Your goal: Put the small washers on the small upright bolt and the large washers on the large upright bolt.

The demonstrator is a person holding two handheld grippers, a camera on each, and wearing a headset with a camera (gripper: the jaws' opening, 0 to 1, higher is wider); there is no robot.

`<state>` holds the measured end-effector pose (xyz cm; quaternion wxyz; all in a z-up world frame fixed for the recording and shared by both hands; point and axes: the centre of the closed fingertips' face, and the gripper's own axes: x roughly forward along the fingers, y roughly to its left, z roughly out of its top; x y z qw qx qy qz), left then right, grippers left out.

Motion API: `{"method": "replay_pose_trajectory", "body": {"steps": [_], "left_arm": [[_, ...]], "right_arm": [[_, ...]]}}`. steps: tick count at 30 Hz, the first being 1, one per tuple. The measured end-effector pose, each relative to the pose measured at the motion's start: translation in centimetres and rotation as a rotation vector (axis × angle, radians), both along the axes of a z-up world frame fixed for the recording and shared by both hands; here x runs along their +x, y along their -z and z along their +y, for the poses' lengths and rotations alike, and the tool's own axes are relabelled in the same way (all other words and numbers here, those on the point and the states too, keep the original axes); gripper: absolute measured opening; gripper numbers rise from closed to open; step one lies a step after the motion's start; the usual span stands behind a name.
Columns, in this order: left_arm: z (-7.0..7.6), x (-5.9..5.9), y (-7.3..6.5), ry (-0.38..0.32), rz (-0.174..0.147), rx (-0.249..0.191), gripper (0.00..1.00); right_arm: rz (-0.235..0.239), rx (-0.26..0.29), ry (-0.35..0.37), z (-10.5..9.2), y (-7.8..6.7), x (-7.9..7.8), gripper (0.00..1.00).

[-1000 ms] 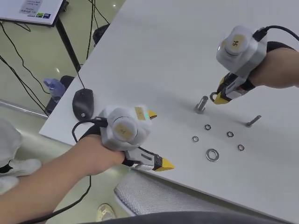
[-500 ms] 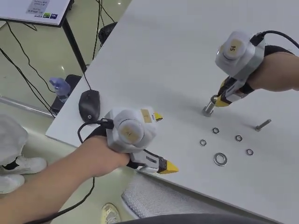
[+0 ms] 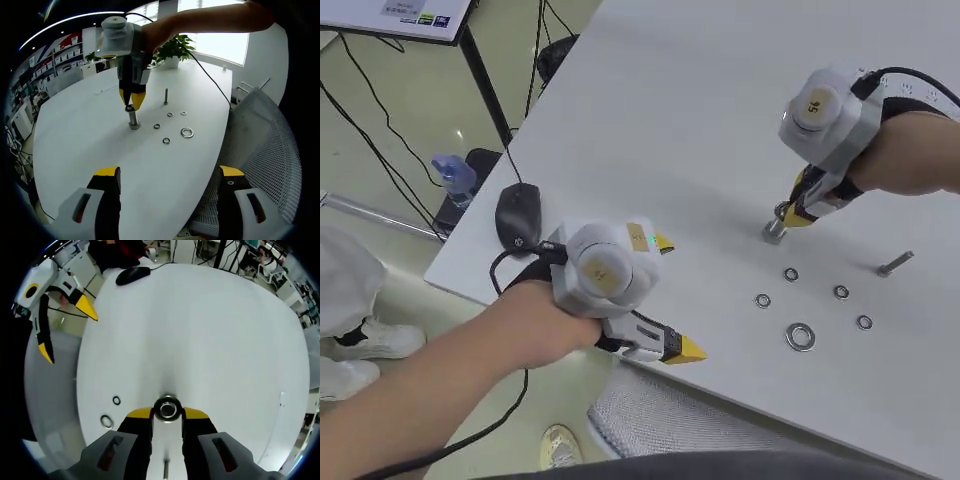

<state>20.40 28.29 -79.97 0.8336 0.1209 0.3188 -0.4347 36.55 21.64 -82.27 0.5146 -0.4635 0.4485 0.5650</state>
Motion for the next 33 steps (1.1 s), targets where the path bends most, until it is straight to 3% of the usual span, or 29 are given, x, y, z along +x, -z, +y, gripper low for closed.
{"method": "replay_pose_trajectory", "body": {"steps": [15,33], "left_arm": [[0.4,-0.3,0.4,-0.004,0.01,0.002,0.77],[0.7,0.1,0.6,-0.02,-0.013,0.018,0.81]], "right_arm": [[0.0,-0.024,0.008,0.1,2.8,0.7,0.22],[0.003,-0.046,0.029,0.0,4.5,-0.5,0.22]]}}
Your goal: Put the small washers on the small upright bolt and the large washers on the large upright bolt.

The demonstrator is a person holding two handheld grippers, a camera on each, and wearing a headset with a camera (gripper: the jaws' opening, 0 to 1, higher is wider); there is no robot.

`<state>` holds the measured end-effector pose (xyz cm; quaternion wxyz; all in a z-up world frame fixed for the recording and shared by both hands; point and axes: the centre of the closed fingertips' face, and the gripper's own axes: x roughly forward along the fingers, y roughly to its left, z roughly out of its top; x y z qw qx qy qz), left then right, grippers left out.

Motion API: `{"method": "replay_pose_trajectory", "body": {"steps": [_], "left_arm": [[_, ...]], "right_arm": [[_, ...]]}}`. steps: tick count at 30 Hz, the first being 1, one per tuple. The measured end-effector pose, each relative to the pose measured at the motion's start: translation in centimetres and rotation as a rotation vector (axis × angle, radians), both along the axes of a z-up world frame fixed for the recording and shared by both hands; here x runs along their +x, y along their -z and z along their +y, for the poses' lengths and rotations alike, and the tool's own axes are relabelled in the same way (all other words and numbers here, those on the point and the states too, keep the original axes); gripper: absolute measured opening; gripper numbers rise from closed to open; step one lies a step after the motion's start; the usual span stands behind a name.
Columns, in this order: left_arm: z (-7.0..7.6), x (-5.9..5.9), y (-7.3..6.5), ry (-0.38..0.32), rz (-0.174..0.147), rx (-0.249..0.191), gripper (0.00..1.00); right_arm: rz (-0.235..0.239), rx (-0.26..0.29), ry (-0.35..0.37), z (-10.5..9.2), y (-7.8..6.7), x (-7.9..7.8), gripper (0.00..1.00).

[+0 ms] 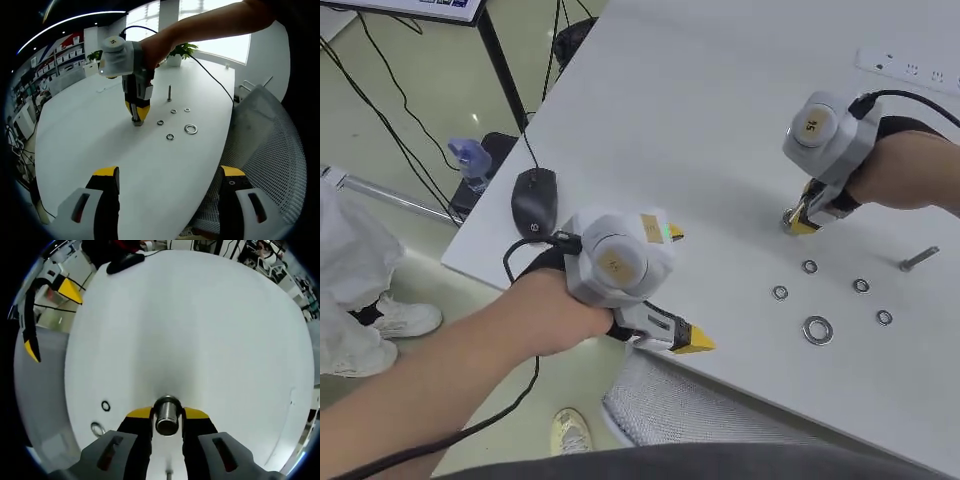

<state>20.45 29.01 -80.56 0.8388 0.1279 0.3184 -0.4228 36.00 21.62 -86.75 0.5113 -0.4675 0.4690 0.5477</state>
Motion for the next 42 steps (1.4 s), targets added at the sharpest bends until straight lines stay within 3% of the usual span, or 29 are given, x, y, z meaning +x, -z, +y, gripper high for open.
{"method": "replay_pose_trajectory", "body": {"steps": [18,25,37,42], "left_arm": [[0.2,-0.2,-0.2,0.006,0.003,0.015,0.79],[0.0,-0.4,-0.4,0.01,0.0,0.019,0.78],[-0.1,-0.4,-0.5,0.015,-0.001,0.023,0.78],[-0.1,-0.1,-0.8,0.019,-0.009,0.025,0.78]], "right_arm": [[-0.013,0.001,0.021,0.1,0.2,0.1,0.23],[-0.022,0.032,0.039,0.3,0.0,0.5,0.29],[-0.025,0.077,0.041,0.2,-1.7,1.1,0.32],[-0.028,0.098,0.043,-0.2,-3.0,0.8,0.32]]}}
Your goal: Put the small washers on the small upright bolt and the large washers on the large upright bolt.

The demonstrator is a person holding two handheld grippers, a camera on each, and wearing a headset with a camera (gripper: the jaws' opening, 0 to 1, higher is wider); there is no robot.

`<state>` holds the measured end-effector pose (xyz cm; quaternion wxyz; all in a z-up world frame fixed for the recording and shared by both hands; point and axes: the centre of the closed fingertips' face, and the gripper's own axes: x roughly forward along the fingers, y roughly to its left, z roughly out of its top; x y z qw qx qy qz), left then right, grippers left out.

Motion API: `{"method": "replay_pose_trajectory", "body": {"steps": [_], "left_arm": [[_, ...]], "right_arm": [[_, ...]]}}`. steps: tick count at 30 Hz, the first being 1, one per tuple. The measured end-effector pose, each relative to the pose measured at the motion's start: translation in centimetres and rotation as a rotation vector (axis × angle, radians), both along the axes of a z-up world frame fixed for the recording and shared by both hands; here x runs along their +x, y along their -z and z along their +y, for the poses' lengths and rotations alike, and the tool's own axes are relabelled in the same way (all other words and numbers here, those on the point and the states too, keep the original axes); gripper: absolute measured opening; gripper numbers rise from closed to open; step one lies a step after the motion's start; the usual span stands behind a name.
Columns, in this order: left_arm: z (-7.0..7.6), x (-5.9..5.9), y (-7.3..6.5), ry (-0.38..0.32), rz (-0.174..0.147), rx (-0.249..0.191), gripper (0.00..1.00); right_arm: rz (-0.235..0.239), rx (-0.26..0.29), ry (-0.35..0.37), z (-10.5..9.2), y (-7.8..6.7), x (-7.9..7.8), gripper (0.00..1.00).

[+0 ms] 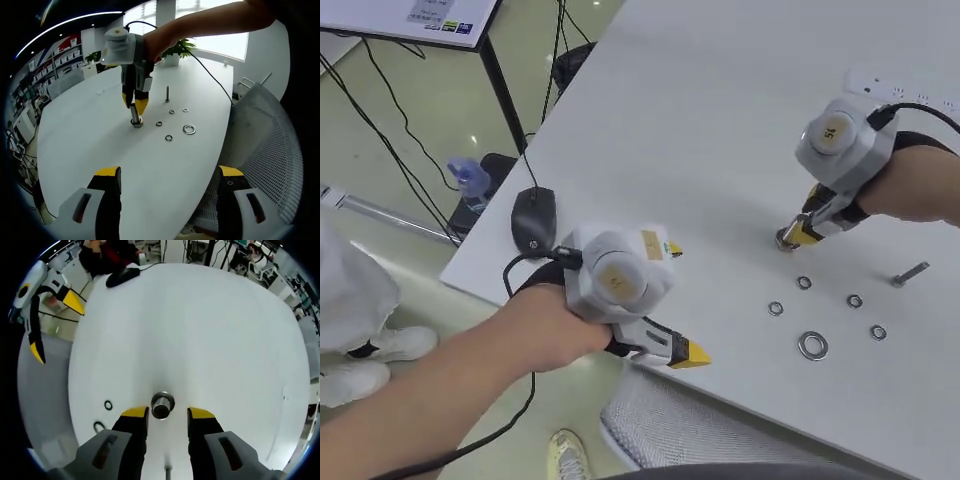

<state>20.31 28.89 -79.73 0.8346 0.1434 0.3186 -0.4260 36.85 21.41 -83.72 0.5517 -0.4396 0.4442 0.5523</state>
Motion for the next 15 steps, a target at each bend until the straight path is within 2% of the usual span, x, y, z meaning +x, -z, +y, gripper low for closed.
{"method": "replay_pose_trajectory", "body": {"steps": [5,6,15], "left_arm": [[0.2,0.2,-0.1,-0.006,-0.002,0.002,0.78],[0.2,0.2,-0.1,-0.006,-0.002,0.002,0.78],[-0.2,0.0,-0.1,-0.003,0.001,-0.002,0.78]], "right_arm": [[-0.009,0.04,-0.006,-0.5,-1.9,-0.4,0.32],[-0.013,0.044,-0.01,-0.9,-1.6,-0.3,0.31],[-0.021,0.056,-0.023,-2.3,-3.3,-1.6,0.32]]}}
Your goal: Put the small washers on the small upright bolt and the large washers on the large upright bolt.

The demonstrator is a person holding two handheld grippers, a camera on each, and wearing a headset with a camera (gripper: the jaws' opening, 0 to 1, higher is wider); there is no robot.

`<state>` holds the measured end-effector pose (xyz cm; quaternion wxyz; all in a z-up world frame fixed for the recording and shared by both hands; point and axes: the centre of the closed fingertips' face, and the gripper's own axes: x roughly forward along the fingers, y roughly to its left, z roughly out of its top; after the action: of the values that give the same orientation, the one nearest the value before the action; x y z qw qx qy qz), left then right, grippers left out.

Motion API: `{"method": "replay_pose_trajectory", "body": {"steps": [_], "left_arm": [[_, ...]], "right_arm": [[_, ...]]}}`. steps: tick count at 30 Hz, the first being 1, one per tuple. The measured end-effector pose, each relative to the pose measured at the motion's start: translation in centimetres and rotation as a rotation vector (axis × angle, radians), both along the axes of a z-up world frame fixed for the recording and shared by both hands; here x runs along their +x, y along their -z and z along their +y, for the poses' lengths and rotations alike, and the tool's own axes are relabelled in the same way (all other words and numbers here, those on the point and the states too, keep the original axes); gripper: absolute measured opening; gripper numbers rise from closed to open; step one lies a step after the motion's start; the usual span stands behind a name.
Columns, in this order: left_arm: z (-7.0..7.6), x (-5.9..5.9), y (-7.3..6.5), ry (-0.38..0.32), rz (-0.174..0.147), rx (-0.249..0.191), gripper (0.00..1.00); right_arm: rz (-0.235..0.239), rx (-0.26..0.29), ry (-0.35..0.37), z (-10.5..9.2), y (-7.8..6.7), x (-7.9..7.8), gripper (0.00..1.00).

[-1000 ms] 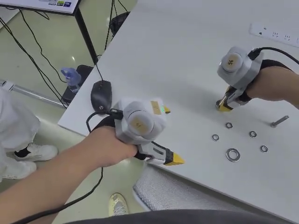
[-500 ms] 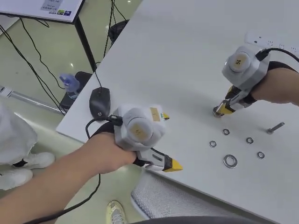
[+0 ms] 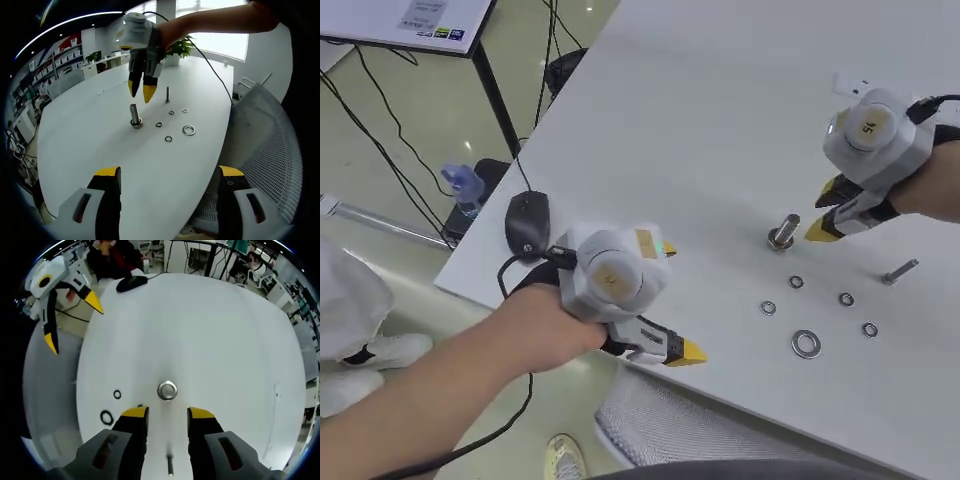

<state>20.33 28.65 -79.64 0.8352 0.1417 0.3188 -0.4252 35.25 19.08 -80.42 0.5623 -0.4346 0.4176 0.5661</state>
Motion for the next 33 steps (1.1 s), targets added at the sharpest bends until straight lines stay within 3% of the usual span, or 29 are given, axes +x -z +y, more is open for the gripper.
{"method": "replay_pose_trajectory", "body": {"steps": [7,16,33], "left_arm": [[-0.1,0.3,0.0,-0.009,-0.009,0.002,0.79],[0.3,0.9,-0.2,-0.027,-0.018,0.007,0.8],[0.2,0.9,-0.3,-0.025,-0.025,0.01,0.79]], "right_arm": [[-0.002,0.0,-0.041,-0.6,-0.4,-1.1,0.33],[0.007,0.033,-0.036,-1.5,-1.2,-3.0,0.34],[0.037,0.031,-0.043,-2.9,0.5,-7.7,0.35]]}}
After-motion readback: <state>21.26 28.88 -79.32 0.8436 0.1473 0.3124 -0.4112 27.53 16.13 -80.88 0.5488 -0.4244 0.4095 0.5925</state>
